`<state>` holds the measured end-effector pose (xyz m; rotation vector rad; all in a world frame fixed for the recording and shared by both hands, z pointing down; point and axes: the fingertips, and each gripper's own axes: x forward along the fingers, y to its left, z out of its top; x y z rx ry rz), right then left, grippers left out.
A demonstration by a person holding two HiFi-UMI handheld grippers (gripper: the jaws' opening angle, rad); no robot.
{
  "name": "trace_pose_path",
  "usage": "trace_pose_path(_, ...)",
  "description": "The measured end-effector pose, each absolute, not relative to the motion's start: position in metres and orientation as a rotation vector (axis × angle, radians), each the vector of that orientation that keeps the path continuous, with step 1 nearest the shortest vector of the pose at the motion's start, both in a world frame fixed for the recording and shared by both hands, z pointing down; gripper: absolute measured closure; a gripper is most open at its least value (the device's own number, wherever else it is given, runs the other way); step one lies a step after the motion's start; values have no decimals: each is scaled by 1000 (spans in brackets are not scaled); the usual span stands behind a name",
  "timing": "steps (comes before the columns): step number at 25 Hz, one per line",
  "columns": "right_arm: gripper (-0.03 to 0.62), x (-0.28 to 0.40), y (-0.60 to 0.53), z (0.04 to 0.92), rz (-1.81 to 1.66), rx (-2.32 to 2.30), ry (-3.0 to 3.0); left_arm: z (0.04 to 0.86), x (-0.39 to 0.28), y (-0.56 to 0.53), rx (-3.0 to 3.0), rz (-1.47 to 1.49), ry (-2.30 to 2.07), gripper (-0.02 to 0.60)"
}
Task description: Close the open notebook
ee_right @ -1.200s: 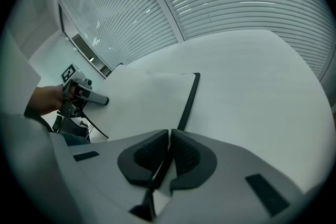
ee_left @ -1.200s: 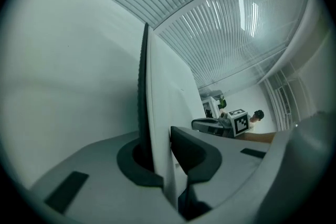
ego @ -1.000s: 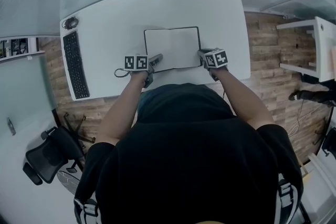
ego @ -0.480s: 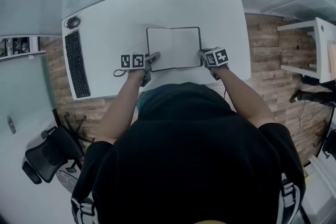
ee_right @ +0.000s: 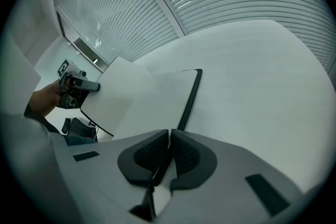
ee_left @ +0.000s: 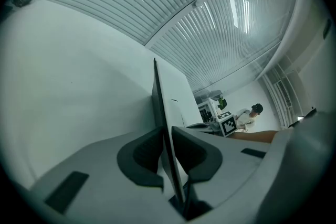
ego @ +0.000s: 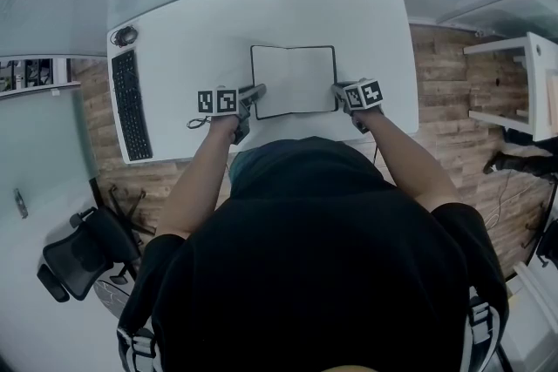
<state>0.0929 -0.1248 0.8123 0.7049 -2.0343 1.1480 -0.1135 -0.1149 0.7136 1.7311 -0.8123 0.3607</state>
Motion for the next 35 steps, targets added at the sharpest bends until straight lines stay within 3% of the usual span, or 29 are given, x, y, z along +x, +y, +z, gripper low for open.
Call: trace_pose_path(35, 546, 94, -124, 810, 1212, 749, -2097, 686, -25, -122, 1746, 256, -655, 440)
